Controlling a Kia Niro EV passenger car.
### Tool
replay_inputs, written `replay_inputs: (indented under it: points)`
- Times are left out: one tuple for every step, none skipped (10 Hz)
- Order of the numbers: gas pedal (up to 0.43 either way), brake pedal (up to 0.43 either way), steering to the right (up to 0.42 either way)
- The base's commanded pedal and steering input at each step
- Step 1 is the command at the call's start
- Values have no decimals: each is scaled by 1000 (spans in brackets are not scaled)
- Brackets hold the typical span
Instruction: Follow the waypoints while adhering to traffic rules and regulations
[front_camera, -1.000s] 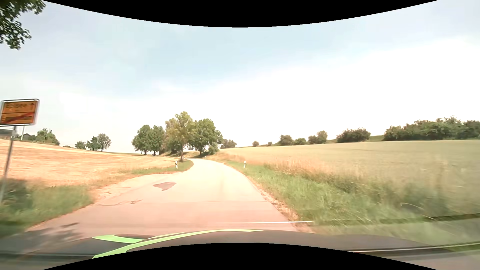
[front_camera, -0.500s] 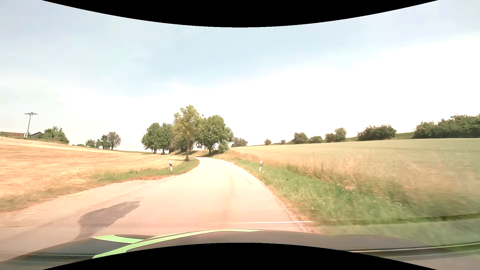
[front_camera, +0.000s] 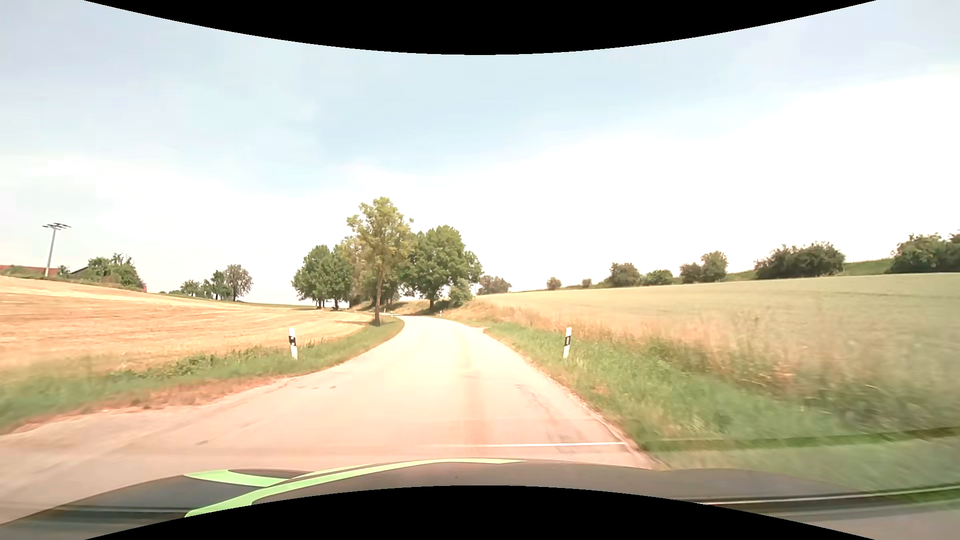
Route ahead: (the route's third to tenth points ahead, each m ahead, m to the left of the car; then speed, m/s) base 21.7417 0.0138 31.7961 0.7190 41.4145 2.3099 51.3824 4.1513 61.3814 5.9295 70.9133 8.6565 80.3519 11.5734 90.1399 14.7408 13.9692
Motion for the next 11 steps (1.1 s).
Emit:
replay_inputs:
  points:
    - [421, 0, -22]
    - [398, 0, -22]
    - [398, 0, -20]
    - [398, 0, -20]
    - [398, 0, -20]
    - [398, 0, -19]
    - [398, 0, -19]
    - [398, 0, -19]
    - [398, 0, -19]
    - [398, 0, -18]
    - [398, 0, -18]
